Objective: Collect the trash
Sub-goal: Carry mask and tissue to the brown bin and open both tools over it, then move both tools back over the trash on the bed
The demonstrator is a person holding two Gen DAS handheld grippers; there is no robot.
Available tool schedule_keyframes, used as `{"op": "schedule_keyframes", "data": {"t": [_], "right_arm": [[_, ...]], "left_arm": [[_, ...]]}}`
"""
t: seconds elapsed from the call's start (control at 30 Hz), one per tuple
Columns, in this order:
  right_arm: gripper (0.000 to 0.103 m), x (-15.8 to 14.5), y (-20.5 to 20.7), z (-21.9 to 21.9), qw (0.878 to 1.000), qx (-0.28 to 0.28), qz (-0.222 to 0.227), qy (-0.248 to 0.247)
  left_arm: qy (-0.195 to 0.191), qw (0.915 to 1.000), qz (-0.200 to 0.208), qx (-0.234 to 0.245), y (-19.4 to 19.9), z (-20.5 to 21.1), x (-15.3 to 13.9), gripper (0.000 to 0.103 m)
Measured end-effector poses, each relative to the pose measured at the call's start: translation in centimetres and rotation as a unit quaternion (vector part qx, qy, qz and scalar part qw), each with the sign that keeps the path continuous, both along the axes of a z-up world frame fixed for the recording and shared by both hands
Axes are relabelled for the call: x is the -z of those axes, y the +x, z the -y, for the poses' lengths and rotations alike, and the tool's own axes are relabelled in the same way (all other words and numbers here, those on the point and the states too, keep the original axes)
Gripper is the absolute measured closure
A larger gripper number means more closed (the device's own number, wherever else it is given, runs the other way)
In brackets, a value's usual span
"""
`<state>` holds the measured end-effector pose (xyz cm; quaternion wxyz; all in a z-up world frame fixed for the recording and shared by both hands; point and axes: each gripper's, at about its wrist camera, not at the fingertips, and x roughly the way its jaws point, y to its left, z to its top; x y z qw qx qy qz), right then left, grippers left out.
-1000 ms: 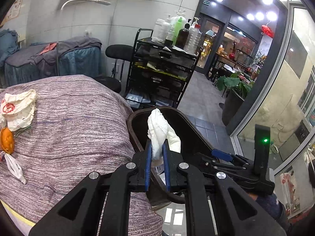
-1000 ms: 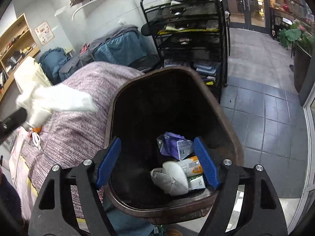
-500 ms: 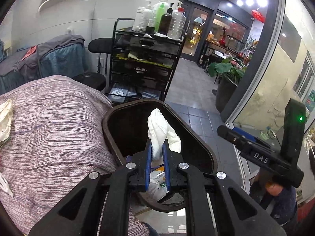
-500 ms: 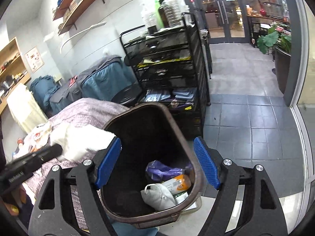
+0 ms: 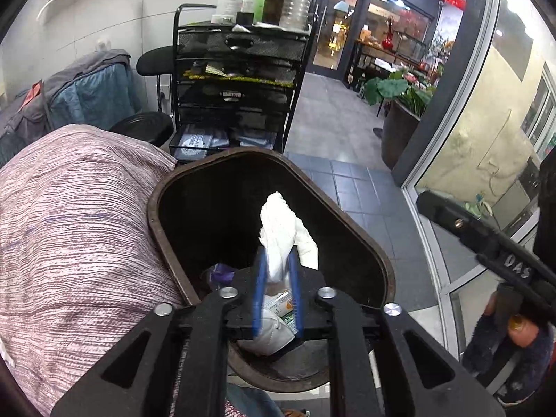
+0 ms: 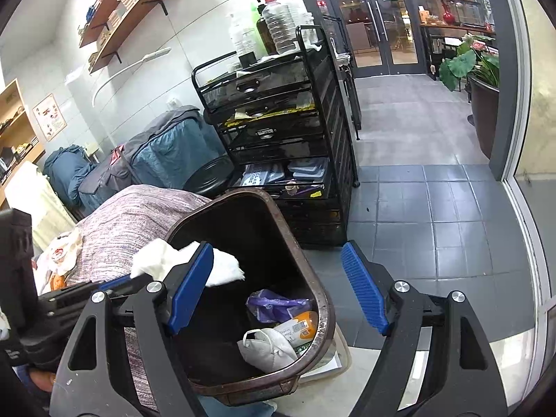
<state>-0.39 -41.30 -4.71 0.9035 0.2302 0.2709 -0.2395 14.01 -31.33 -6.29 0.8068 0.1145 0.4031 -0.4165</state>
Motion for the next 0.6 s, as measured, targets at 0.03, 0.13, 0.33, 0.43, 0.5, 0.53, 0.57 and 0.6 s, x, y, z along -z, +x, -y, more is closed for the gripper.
{"op": "schedule_keyframes", "data": {"t": [0.03,0.13,0.33,0.43,0.5,0.53,0.57,0.6], "right_arm": [[0.027,0.0,0.0,0.1,1.000,0.002,0.000,0.000],[0.027,0.0,-0.2,0.3,1.000,0.007,0.000,-0.001],[0.025,-0.2,-0.4,0.6,1.000,0.017,0.010,0.000],[0.020,-0.4,-0.5,0.4,1.000,0.019,0.017,-0.004],[0.020,-0.6,-0.5,0.3,1.000,0.019,0.022,-0.006],[0.019,-0.6,-0.5,0.2,1.000,0.019,0.024,-0.006],[0.019,-0.7,-0.5,0.1,0.999,0.019,0.027,-0.007],[0.019,-0.7,-0.5,0.1,0.999,0.019,0.029,-0.007]], "left_arm": [[0.002,1.0000,0.002,0.000,0.0,0.1,0.2,0.062],[0.000,0.9998,0.022,-0.001,-0.6,0.0,0.1,0.035],[-0.003,0.9983,0.058,-0.002,-1.4,-0.4,-0.6,0.013],[-0.010,0.9972,0.074,-0.004,-1.7,-0.7,-1.3,0.008],[-0.013,0.9957,0.092,-0.006,-2.1,-1.0,-1.8,0.006],[-0.014,0.9949,0.100,-0.008,-2.3,-1.1,-2.1,0.006],[-0.018,0.9939,0.109,-0.009,-2.5,-1.3,-2.4,0.006],[-0.020,0.9929,0.117,-0.011,-2.7,-1.5,-2.7,0.006]]}}
